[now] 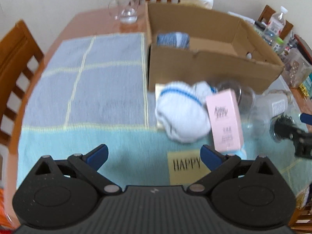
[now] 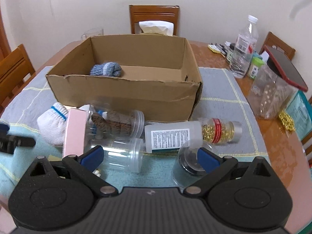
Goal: Organize objects
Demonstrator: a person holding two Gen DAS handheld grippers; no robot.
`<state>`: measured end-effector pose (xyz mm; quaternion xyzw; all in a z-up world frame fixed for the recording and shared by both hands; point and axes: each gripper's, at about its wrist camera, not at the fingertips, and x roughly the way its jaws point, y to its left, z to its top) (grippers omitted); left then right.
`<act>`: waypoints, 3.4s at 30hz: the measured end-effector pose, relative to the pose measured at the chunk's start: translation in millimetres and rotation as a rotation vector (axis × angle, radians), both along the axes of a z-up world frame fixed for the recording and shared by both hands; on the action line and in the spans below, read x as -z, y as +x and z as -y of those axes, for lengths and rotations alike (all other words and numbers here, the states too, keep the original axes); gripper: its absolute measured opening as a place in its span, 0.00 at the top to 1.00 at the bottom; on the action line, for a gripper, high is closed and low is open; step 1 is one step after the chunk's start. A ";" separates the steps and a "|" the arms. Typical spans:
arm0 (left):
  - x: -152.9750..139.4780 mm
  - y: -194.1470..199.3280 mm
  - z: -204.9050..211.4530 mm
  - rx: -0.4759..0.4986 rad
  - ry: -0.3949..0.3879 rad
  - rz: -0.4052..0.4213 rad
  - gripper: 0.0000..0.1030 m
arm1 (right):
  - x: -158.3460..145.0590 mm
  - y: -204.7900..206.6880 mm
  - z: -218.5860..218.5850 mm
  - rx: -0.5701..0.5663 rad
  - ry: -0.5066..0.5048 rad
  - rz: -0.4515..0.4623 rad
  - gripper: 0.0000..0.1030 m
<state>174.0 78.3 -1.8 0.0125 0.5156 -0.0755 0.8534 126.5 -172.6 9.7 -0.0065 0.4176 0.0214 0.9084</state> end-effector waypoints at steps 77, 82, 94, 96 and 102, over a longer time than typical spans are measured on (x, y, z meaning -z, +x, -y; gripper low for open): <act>3.9 51.4 49.8 0.535 0.112 0.077 0.20 | 45.1 0.4 73.0 0.202 -0.051 -0.197 0.20; -8.7 52.5 42.1 0.521 0.116 0.052 0.20 | 24.4 5.4 68.1 0.140 -0.056 -0.163 0.20; -66.1 62.5 41.6 0.538 0.070 0.059 0.20 | -37.8 33.1 43.7 -0.070 -0.026 -0.052 0.20; -75.8 68.0 45.3 0.542 0.048 0.067 0.20 | -46.1 41.9 39.0 -0.100 -0.031 -0.036 0.20; -100.5 99.6 62.9 0.533 0.003 0.128 0.20 | -67.3 71.4 28.0 -0.168 -0.041 0.031 0.20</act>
